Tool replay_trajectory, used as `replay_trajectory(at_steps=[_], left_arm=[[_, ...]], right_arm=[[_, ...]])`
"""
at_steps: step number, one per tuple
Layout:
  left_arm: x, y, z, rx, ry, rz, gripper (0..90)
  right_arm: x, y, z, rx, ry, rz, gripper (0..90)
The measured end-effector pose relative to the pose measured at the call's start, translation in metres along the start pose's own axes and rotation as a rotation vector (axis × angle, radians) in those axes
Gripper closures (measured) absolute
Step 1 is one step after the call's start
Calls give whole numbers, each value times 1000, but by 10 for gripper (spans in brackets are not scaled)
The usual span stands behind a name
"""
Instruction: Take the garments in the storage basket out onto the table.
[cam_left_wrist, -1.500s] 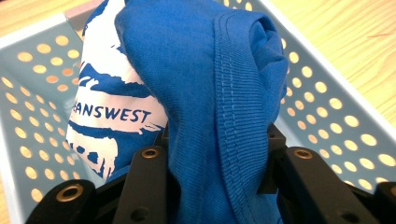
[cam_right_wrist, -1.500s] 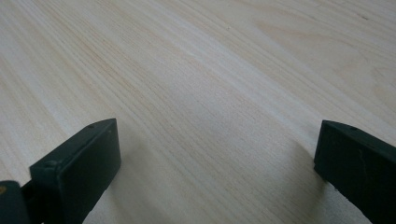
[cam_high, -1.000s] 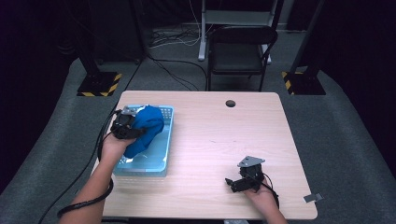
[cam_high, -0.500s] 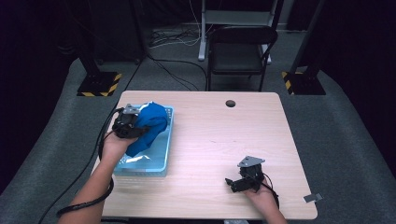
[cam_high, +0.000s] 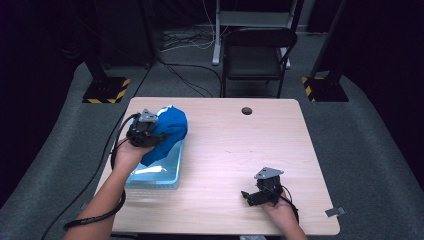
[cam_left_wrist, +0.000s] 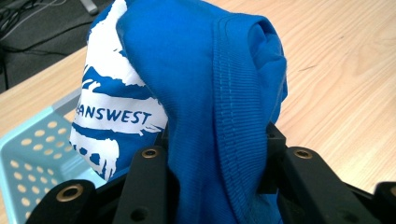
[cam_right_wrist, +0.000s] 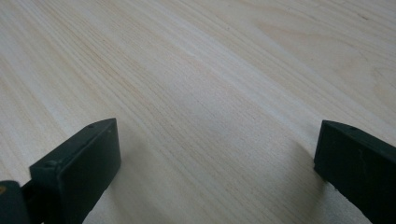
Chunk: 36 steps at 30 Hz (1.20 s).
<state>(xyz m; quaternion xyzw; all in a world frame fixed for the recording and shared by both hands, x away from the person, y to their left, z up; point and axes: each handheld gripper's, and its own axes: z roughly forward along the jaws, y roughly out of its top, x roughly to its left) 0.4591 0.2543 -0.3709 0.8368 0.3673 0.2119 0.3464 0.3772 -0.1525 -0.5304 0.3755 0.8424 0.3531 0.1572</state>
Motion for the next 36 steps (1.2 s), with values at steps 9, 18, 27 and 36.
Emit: replay_trajectory(at_steps=[9, 18, 27, 36], left_arm=[[-15, 11, -1, -16, -19, 47, 653], [-35, 21, 0, -40, -54, 93, 653], [-53, 29, 4, -53, -87, 134, 652], [-66, 36, 8, -58, -112, 159, 651]], right_arm=[[0, 0, 0, -1, 0, -1, 0], [0, 0, 0, 0, 0, 2, 0], [0, 0, 0, 0, 0, 1, 0], [0, 0, 0, 1, 1, 2, 0]])
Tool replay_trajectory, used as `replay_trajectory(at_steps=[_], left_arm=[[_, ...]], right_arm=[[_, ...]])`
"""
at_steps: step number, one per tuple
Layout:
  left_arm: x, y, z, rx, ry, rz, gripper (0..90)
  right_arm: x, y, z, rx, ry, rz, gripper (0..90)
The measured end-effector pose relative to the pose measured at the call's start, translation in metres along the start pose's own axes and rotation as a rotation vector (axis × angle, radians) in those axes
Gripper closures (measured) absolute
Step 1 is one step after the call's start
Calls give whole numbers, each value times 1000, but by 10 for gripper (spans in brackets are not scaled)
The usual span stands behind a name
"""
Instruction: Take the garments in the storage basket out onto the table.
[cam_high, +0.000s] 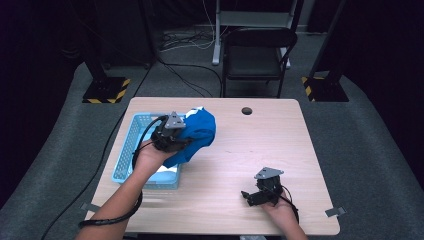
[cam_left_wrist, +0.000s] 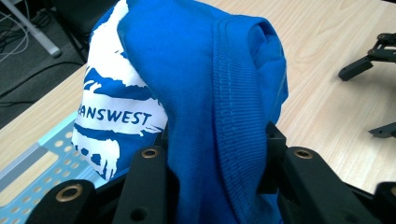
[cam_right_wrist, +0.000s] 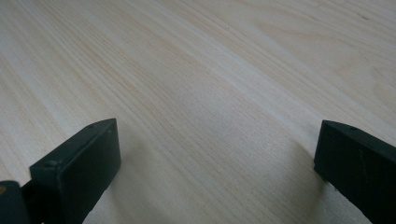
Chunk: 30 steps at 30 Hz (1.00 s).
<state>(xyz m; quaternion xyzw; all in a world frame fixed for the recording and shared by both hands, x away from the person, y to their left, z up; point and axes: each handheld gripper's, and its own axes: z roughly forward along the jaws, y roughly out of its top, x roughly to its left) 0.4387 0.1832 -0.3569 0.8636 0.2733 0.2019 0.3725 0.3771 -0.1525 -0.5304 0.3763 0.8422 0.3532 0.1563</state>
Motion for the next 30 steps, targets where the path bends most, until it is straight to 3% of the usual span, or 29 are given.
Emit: replay_trajectory(at_steps=[12, 30], left_arm=[[-12, 9, 7, -6, -21, 30, 652], [-31, 19, 25, -24, -57, 42, 652]], right_arm=[[0, 0, 0, 0, -1, -3, 0], [0, 0, 0, 0, 0, -3, 0]])
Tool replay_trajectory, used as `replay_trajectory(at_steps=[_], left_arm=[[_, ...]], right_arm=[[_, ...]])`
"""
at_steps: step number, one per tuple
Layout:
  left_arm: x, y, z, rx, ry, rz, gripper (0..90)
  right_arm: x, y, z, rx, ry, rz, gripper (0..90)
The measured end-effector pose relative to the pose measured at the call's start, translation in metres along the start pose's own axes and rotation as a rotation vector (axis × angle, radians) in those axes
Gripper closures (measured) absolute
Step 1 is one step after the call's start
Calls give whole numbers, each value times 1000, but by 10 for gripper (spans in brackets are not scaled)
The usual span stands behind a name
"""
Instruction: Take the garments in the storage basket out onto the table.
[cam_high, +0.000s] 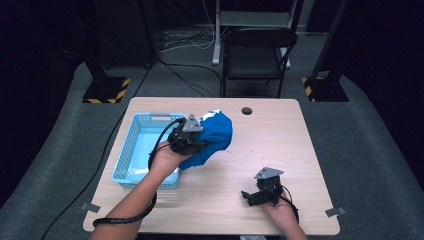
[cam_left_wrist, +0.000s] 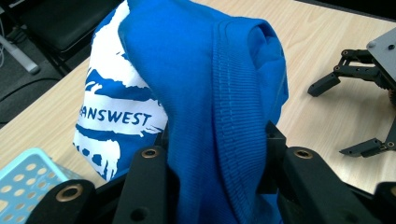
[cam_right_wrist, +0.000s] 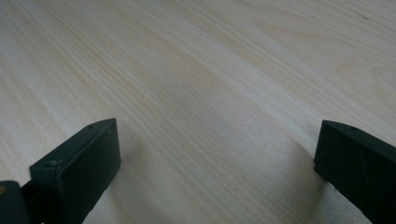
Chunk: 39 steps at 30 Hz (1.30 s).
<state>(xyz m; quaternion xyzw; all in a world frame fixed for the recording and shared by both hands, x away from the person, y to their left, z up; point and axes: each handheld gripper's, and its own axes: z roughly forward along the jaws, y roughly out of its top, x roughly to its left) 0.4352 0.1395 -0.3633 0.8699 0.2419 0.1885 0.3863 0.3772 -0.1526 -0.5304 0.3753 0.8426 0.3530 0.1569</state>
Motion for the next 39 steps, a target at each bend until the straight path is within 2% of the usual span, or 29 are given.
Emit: replay_trajectory(at_steps=[12, 21, 28, 39], left_arm=[[-11, 2, 18, 11, -23, 5, 653], [-18, 0, 33, 42, -38, 21, 653], [-22, -4, 44, 51, -52, 7, 652], [-29, -8, 60, 78, -66, 12, 652]], right_arm=[[0, 0, 0, 0, 0, 0, 0], [0, 0, 0, -1, 0, -2, 0], [0, 0, 0, 0, 1, 1, 0], [0, 0, 0, 0, 1, 2, 0]])
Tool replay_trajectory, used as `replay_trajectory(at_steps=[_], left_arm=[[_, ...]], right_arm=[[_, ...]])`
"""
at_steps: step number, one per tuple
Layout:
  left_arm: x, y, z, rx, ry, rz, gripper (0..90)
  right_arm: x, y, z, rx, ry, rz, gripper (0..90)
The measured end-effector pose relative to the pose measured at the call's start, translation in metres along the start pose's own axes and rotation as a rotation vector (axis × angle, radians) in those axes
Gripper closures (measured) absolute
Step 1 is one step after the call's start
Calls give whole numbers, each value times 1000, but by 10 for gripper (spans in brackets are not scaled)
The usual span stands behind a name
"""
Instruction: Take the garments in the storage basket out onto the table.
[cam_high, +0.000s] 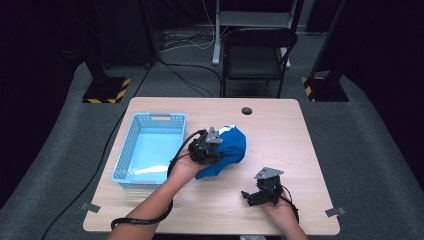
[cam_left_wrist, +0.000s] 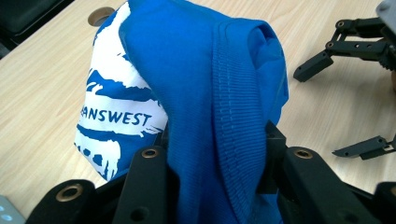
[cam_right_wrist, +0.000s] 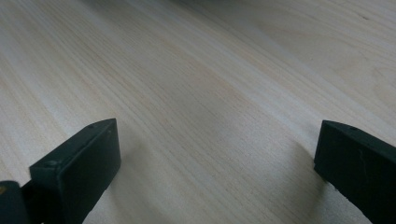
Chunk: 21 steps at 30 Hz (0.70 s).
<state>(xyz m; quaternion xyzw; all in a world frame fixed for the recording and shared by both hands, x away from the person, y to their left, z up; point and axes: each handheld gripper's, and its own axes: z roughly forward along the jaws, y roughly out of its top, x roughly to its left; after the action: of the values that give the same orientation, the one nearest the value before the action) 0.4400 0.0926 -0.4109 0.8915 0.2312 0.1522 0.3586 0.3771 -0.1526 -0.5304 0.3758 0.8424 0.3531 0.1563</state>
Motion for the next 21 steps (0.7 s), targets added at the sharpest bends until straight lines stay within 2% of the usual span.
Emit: replay_trajectory(at_steps=[13, 21], left_arm=[[-4, -7, 22, 39, -21, -13, 652], [-2, -12, 31, 68, -24, -30, 647]], right_arm=[[0, 0, 0, 0, 0, 1, 0], [0, 0, 0, 0, 1, 1, 0]])
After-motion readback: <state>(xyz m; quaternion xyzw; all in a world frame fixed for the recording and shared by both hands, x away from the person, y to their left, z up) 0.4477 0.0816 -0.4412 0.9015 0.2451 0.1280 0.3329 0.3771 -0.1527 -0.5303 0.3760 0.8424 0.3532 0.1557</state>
